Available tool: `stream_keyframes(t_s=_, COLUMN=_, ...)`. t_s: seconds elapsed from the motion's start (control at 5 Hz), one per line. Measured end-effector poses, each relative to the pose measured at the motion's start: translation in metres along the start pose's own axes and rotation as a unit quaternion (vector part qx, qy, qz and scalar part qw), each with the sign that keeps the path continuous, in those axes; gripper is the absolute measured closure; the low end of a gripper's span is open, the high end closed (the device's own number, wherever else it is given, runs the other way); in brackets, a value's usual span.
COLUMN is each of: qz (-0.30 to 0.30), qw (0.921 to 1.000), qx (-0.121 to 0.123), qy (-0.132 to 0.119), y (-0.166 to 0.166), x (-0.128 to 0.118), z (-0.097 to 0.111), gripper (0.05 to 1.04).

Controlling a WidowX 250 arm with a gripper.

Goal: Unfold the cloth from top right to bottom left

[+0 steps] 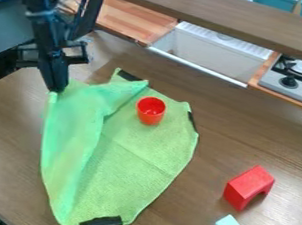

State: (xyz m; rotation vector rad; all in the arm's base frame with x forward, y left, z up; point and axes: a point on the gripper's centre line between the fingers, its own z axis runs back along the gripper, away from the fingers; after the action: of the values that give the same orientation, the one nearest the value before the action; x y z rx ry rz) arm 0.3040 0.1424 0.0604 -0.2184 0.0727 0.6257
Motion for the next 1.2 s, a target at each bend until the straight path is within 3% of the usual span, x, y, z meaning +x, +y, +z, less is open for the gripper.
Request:
stream_keyframes(t_s=0.6, qz=0.066, qw=0.9976, qx=-0.019, qy=0.01, y=0.027, x=-0.004, z=0.0, gripper=1.029)
stream_keyframes(t_s=1.2, qz=0.085, qw=0.9954, qx=-0.042, qy=0.013, y=0.05, x=-0.008, z=0.0, gripper=1.029)
